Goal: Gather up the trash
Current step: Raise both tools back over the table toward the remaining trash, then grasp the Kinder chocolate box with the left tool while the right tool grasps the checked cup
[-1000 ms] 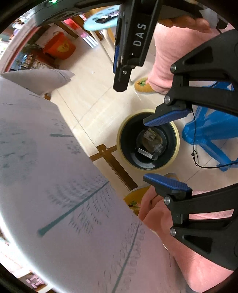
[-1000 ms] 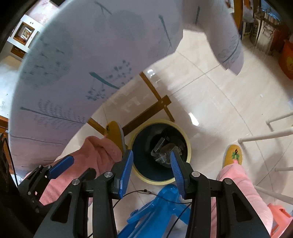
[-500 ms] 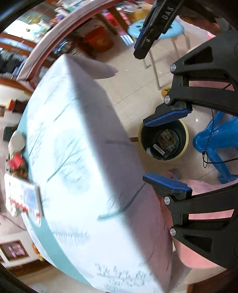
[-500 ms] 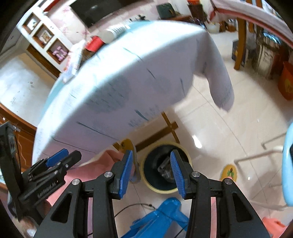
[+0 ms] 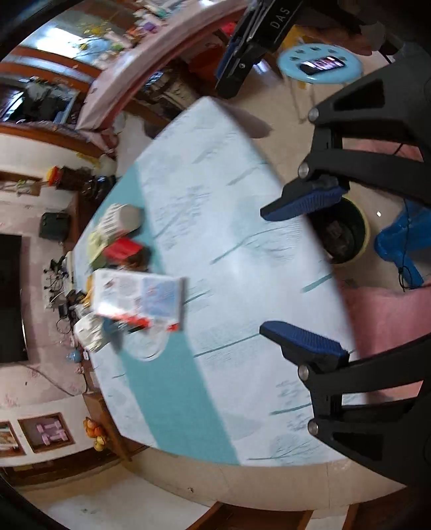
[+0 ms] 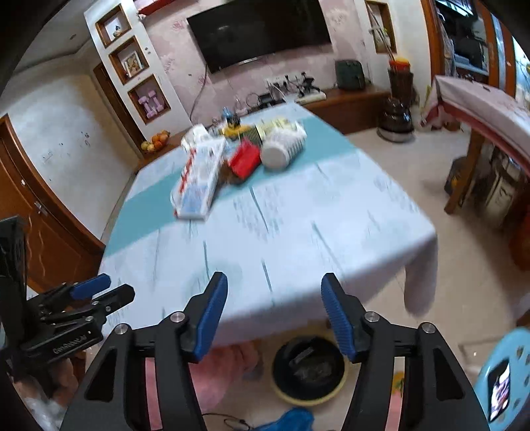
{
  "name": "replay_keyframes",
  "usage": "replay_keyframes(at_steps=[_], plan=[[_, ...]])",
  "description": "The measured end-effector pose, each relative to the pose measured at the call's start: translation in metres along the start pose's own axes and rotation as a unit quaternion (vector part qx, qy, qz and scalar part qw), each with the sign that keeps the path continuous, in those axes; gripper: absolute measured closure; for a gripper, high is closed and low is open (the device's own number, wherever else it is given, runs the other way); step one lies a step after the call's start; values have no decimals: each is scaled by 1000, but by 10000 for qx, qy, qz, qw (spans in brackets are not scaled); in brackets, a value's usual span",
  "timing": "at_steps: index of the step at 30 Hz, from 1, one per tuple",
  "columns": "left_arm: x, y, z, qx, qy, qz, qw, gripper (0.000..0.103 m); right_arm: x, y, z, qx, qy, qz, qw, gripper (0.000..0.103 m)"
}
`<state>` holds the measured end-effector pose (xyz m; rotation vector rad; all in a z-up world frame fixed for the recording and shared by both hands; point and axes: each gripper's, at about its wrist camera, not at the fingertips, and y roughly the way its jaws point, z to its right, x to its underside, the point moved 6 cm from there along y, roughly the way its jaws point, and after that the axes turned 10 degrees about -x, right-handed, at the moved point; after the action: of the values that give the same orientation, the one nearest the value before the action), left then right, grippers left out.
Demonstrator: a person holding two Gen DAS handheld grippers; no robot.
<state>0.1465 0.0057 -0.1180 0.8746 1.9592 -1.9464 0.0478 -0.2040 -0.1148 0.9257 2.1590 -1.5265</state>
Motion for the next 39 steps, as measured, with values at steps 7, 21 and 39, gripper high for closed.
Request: replay_keyframes(at_steps=[7,21,39], plan=[[-84,14,-33,-499,63,236,9985,42,-100,25,-11,8,-128,23,9999,36],[-149,145,-34,-119,-117,-663,9977,42,-219,156,18,-185,454,-378,9981,34],[-166,237,-2,-191,-44,-1127,9934,42,-226,295,75,-2,1102,-1062,9882,34]])
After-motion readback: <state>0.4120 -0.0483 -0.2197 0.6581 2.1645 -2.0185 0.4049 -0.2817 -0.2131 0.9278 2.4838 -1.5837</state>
